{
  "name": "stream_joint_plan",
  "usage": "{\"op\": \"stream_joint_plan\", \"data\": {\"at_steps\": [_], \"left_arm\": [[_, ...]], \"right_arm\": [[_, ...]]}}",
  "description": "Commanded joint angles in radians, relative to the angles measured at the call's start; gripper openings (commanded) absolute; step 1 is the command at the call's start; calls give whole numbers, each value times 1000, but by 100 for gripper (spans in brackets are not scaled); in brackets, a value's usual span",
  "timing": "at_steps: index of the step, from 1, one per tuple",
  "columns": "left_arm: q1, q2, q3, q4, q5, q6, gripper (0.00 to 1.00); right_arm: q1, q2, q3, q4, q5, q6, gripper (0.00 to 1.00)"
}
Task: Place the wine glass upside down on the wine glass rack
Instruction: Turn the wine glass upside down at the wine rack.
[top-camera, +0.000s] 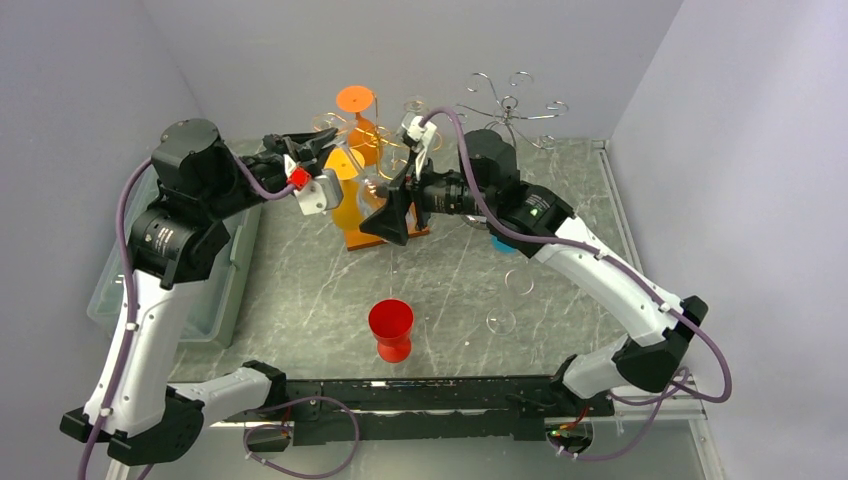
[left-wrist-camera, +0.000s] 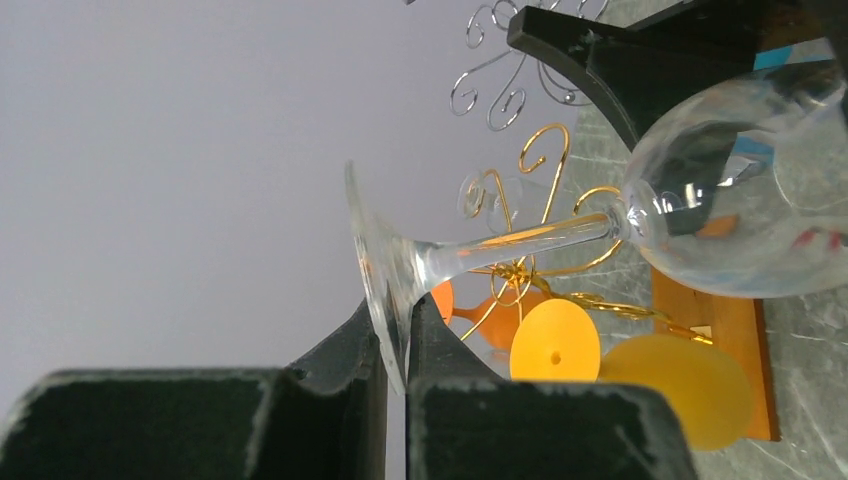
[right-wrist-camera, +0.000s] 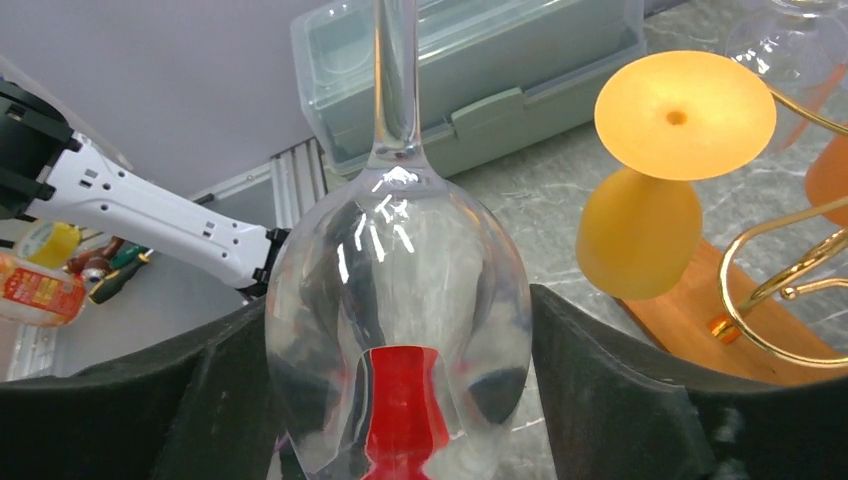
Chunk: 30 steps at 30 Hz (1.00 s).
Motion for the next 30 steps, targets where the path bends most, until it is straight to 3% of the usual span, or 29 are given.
{"op": "stream_joint_plan", "data": {"at_steps": [1,2,3,5,6,7,8,9,13,21,30], "left_arm": [[-2,-30,-19,98,56,21,0],[-2,-34,-25,100,60,17,0],[-2,-35,-28,102,64,7,9],[-3,-28,-19,93,64,-31,45],[-3,-21,-7,82,60,-59,57],[-2,-12,7,65,55,-86,75],[-2,-2,25,41,51,-102,89],[-3,5,42,15,49,-113,96],[-2,21,79,-18,22,-196,99],[-2,110,246,-184,-53,-564,99],[-2,43,142,-206,-67,-575,100]], "right_arm": [[5,-49,-54,128,63,5,72],[5,-61,-74,139,86,2,63],[5,-79,-102,150,122,-5,56],[3,-124,-168,187,174,-16,44],[0,-150,-210,214,209,-21,43],[-2,-175,-254,240,242,-27,43],[-8,-198,-294,258,272,-28,43],[-19,-221,-327,275,290,-31,43],[-53,-281,-448,340,336,-22,43],[-114,-297,-598,487,343,0,43],[-183,-244,-635,597,297,26,43]]}}
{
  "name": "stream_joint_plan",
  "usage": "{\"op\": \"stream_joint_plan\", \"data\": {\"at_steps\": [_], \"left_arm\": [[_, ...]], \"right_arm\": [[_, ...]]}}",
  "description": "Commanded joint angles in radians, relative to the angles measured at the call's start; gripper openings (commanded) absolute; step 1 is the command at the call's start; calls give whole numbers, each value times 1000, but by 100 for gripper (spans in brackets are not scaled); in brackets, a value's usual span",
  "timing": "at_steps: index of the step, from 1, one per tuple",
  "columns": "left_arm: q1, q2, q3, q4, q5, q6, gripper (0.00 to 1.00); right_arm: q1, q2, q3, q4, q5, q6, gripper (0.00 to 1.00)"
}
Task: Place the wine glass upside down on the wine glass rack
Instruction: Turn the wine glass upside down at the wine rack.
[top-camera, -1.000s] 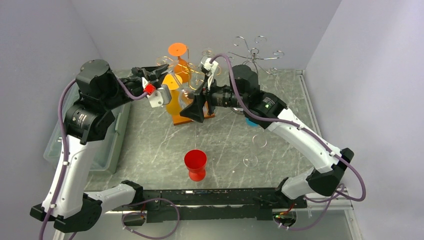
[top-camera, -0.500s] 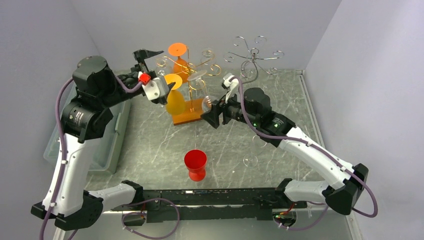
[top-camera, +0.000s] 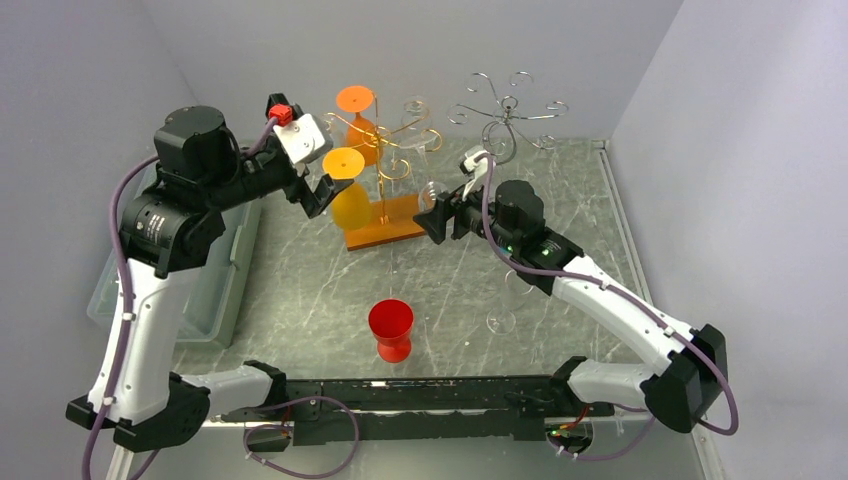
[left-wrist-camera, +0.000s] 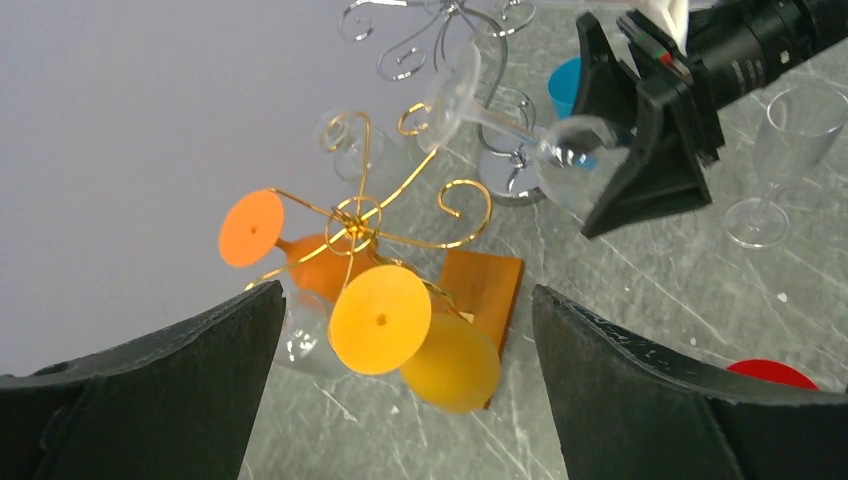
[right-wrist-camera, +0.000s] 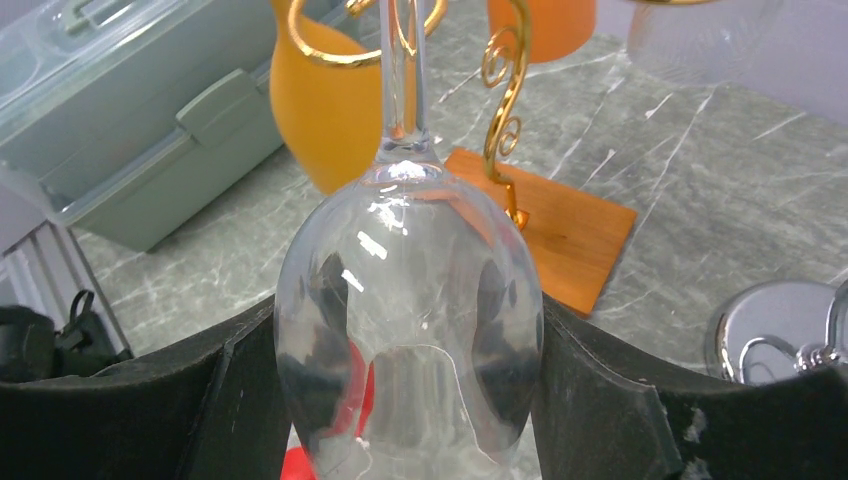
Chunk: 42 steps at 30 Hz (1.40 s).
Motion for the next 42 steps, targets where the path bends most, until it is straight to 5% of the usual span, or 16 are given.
{"op": "stream_joint_plan", "data": {"at_steps": [1,5,6,7,8,42], "left_arm": [[-1,-39,-20,-11,-20,-43,100],[-1,-52,-44,-5,-19,-45,100],[-1,-55,-47,-5,-19,-44,100],[-1,-57,-50,-5,-20,-44,99],[-1,-58,-50,-5,-23,-45,99],[-1,-60,-80,0,-73,-20,99]], "right_arm": [[-32,25,16,171,-29,20,43],[-49,74,35,191,-55,26,43],[-53,86,38,200,-62,26,71],[-57,97,38,210,-67,26,41],[-61,108,39,215,-74,27,38],[-84,358,91,463,-297,16,36]]}}
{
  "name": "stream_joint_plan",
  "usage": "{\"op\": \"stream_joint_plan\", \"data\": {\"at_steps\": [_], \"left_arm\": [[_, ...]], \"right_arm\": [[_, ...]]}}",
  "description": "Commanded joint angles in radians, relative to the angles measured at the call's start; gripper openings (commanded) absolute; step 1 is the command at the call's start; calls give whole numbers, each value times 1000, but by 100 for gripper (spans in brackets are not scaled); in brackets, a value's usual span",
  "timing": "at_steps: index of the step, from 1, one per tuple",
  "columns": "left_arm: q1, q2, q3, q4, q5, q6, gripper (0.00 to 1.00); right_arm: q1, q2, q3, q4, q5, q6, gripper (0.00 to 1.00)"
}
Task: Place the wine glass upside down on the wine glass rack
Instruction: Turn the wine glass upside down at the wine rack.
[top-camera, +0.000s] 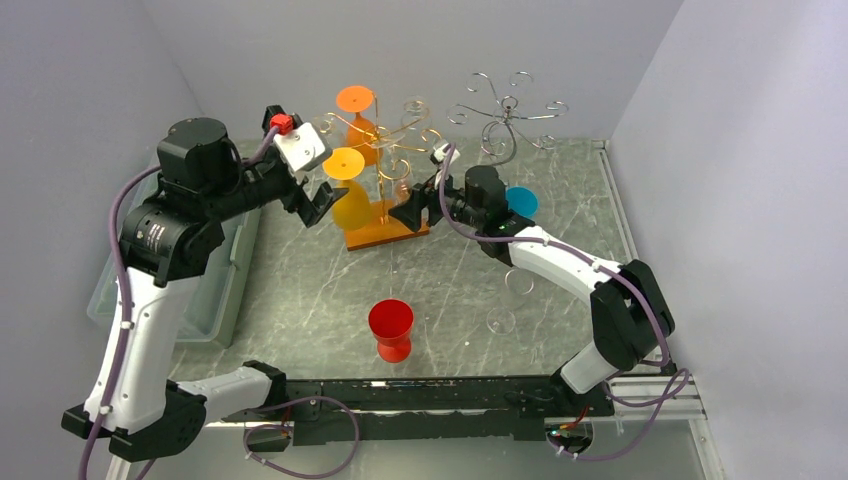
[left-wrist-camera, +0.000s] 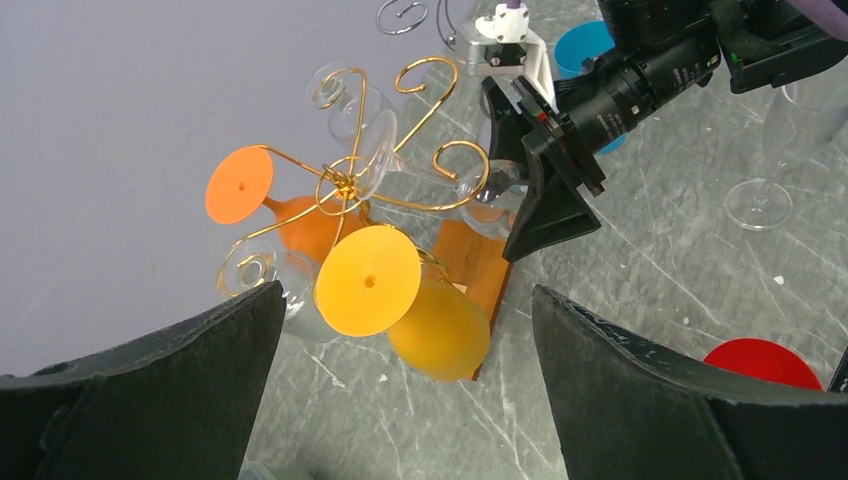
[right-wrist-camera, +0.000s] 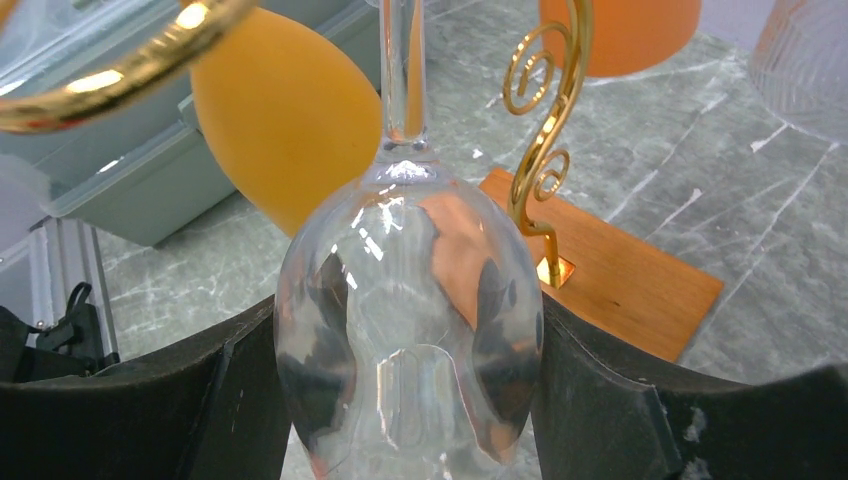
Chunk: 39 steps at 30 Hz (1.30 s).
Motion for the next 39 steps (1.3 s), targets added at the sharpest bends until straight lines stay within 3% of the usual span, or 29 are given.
{"op": "stream_joint_plan", "data": {"at_steps": [1,12,39], "left_arm": [[-1,-5,1,25,-22,-2,99],[-1,24,19,32,-125,-6,99],[-1,54,53,22,-179,-22,99]], "right_arm": [[-1,-16,36,142,-60,-10,36],[3,-19,-6,243,-127,-16,34],[15,-12,-83,343,-188,-133,32]]}}
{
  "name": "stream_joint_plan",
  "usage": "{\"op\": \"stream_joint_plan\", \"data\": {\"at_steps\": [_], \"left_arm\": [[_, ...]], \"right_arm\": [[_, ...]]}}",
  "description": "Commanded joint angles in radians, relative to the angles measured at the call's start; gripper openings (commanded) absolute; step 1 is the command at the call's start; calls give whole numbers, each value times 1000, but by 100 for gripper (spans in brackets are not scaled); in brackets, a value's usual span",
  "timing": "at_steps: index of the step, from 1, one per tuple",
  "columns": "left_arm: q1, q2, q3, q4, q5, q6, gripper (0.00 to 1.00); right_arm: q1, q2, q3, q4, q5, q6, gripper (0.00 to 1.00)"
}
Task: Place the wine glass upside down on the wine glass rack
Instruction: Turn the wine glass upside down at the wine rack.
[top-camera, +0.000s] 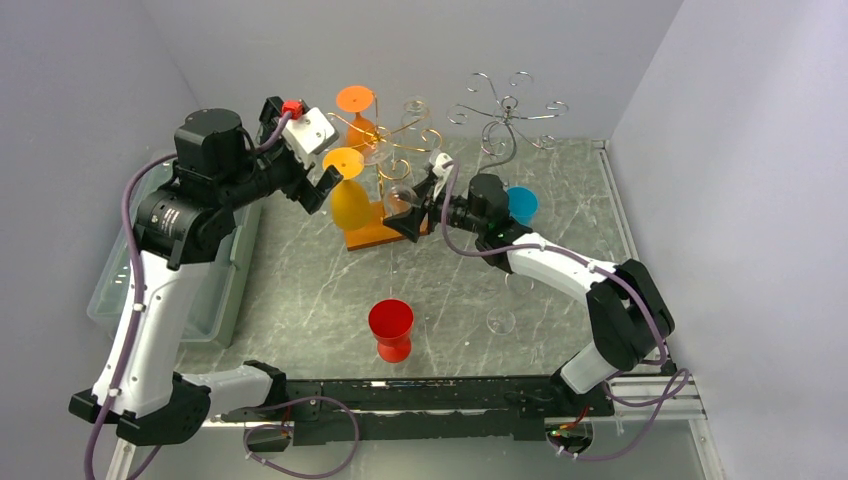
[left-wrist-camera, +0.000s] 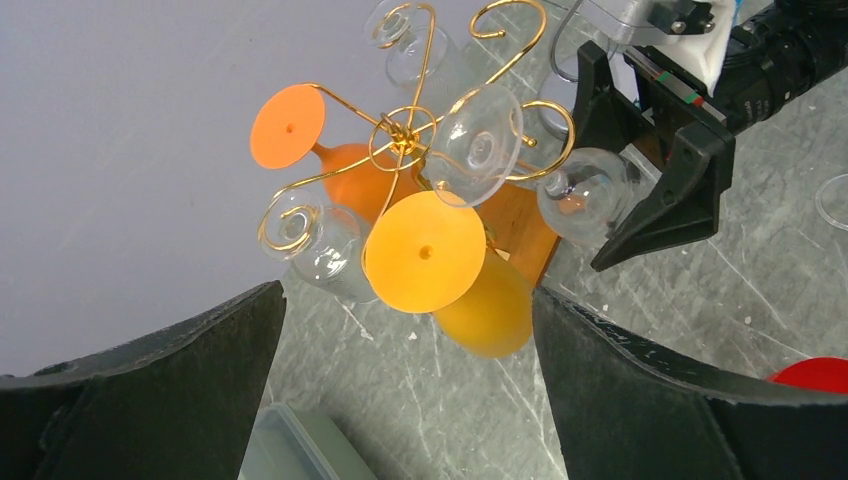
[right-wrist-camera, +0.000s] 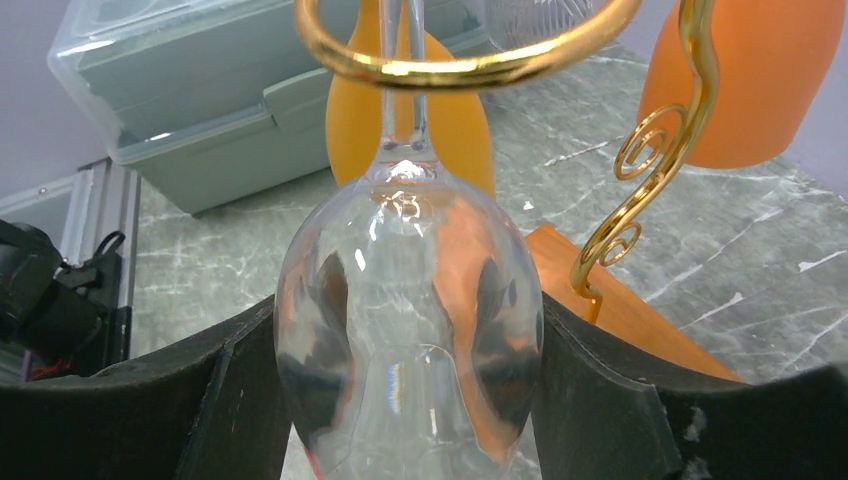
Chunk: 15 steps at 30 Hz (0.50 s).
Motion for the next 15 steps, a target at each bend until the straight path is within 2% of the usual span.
{"op": "stream_joint_plan", "data": {"at_steps": [1,15], "left_arm": [[-1,5,44,23,-17,-18,100],[-3,17,42,30,-29,-23,100]], "right_arm": [[4,-17,-29,148,2,-54,32],[3,-43,-153,332,77,-19,33]]}}
